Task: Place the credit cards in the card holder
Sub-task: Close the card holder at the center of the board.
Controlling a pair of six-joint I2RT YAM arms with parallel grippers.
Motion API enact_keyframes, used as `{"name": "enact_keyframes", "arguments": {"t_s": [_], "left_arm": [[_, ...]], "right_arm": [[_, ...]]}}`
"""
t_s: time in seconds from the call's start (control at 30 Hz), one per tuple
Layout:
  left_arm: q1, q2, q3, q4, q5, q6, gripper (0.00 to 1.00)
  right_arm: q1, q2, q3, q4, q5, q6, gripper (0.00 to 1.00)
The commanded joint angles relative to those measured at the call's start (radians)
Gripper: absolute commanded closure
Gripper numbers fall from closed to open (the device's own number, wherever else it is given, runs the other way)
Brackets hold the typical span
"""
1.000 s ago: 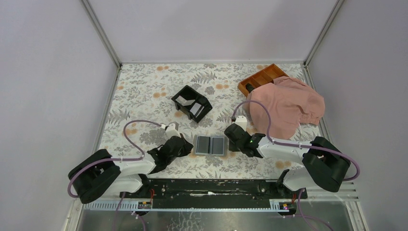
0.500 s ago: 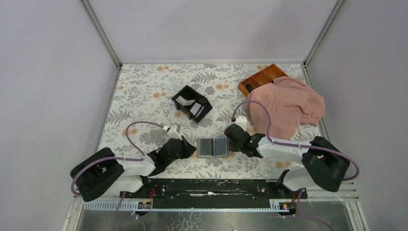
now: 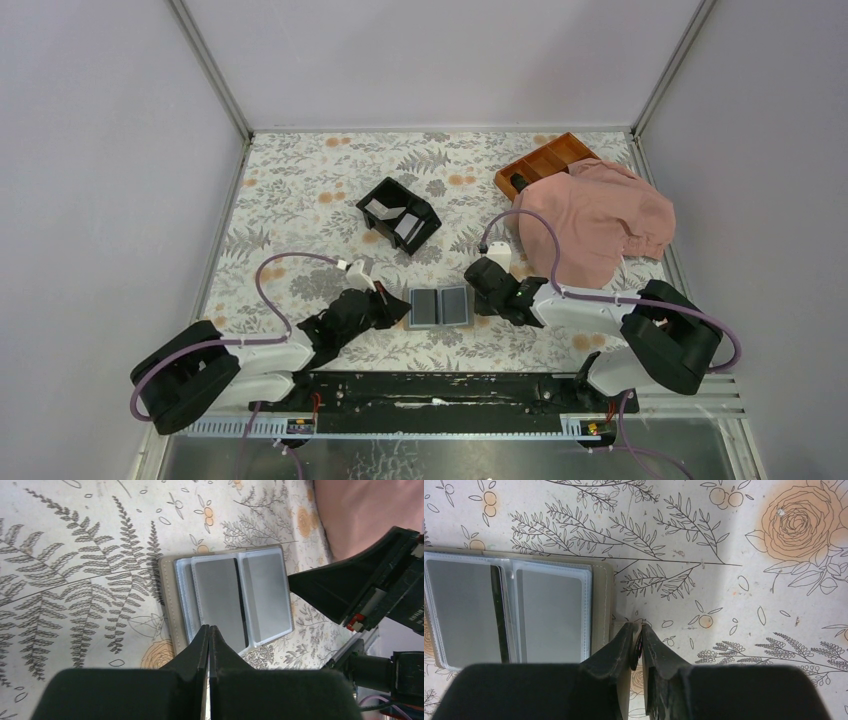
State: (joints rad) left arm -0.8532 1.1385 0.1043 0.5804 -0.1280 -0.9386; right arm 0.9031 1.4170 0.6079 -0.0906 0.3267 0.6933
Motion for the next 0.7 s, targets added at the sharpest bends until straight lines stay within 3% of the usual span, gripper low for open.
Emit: {"name": "enact_keyframes", "arguments": {"t_s": [0.0,0.17,0.3,0.4,0.67], "left_arm": [[-0.004,-0.033,0.008,-0.065,-0.056,0.017,1.00],[-0.005,-0.131,0.008,-0.204,-0.129,0.044,0.95],[-0.005,-0.118,0.017,-0.224,-0.127,0.059,0.67],[-0.003,-0.071,0.028,-0.198,-0.097,0.069,0.56],[-0.002,0.062,0.055,-0.097,-0.036,0.094,0.46]], "right_arm": [[0.006,-0.003,0.025,0.012,0.004,0.003,0.82],[0.006,0.000,0.023,0.015,0.001,0.000,0.81],[0.006,0.005,0.027,0.018,-0.004,-0.001,0.79],[0.006,0.007,0.029,0.015,-0.004,-0.003,0.78],[0.006,0.007,0.031,0.009,-0.004,-0.008,0.77]]}}
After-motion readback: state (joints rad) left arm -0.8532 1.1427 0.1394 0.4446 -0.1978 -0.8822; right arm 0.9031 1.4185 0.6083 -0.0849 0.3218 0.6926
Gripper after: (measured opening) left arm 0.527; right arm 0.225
